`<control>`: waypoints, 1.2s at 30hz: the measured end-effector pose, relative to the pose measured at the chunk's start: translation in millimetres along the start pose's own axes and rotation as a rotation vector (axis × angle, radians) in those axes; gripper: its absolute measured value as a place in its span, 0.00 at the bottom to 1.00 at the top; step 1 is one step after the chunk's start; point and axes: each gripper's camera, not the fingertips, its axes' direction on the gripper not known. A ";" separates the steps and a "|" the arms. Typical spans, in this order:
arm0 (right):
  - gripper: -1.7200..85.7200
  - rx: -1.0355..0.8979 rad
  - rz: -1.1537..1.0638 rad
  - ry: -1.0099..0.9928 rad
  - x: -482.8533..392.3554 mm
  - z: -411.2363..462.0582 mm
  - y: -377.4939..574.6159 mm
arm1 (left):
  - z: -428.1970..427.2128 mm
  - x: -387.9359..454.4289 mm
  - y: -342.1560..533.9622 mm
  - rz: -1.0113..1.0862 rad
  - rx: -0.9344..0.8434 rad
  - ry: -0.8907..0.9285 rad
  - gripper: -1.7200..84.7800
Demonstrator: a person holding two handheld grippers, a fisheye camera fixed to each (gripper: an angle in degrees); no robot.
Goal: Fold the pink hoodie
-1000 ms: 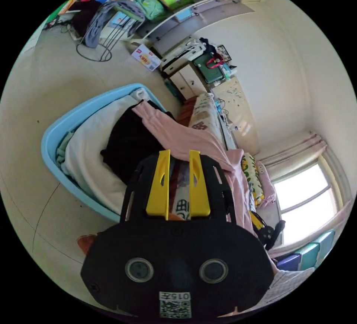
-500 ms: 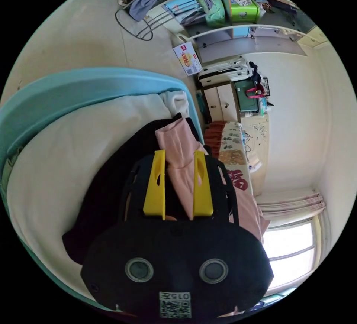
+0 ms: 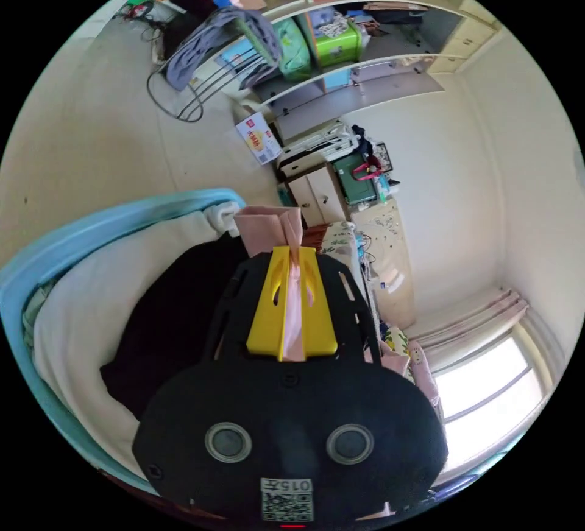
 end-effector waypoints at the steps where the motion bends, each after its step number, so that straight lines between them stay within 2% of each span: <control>1: 0.01 0.000 0.000 0.000 -2.1 5.3 4.1 | -16.4 40.1 7.8 0.073 0.014 0.048 0.03; 4: 0.01 -0.003 0.004 0.000 -6.9 21.2 16.1 | -63.2 149.0 52.5 0.209 0.064 0.235 0.03; 7: 0.01 0.002 0.029 -0.015 -5.8 40.6 31.8 | -104.9 270.5 132.8 0.410 -0.009 0.417 0.03; 9: 0.01 0.008 0.152 -0.109 21.9 53.3 46.3 | -130.7 331.1 198.9 0.543 -0.090 0.524 0.03; 11: 0.01 -0.106 0.536 -0.312 109.4 78.7 91.1 | -165.9 380.0 297.3 0.711 -0.167 0.623 0.03; 12: 0.01 -0.137 0.644 -0.360 132.9 86.0 110.7 | -171.9 386.8 322.4 0.744 -0.193 0.637 0.03; 14: 0.01 -0.142 0.963 -0.575 204.6 114.2 212.5 | -179.1 401.8 422.2 0.883 -0.368 0.640 0.03; 15: 0.01 -0.109 1.004 -0.619 216.1 120.3 239.6 | -177.0 402.4 446.5 0.914 -0.423 0.627 0.04; 17: 0.01 0.023 1.123 -0.718 244.6 147.3 341.6 | -156.6 398.0 538.7 1.048 -0.692 0.532 0.05; 19: 0.01 -0.015 1.190 -0.795 252.8 177.2 397.3 | -139.2 388.4 596.1 1.130 -0.880 0.419 0.06; 20: 0.02 -0.047 1.197 -0.860 251.9 196.9 422.7 | -133.9 383.9 620.6 1.148 -0.973 0.404 0.06; 22: 0.03 -0.060 1.182 -0.953 243.2 222.6 448.0 | -135.7 385.7 635.1 1.148 -1.043 0.420 0.08; 24: 0.06 -0.081 1.165 -1.015 231.6 246.9 460.7 | -144.5 391.2 630.3 1.146 -1.025 0.403 0.09; 27: 0.10 -0.106 1.078 -1.113 224.0 289.4 449.6 | -160.3 400.6 603.2 1.185 -0.901 0.288 0.12; 29: 0.14 -0.194 0.904 -1.082 205.5 324.2 430.2 | -164.3 397.2 581.1 1.206 -0.765 0.164 0.13; 31: 0.15 -0.300 0.762 -1.097 181.3 356.0 419.1 | -155.2 385.9 571.5 1.185 -0.726 0.130 0.12; 33: 0.15 -0.362 0.684 -1.158 158.2 385.4 414.8 | -133.6 370.2 569.3 1.161 -0.776 0.106 0.11; 36: 0.12 -0.378 0.563 -1.363 127.6 423.1 408.9 | -98.1 350.6 567.8 1.168 -0.894 0.042 0.12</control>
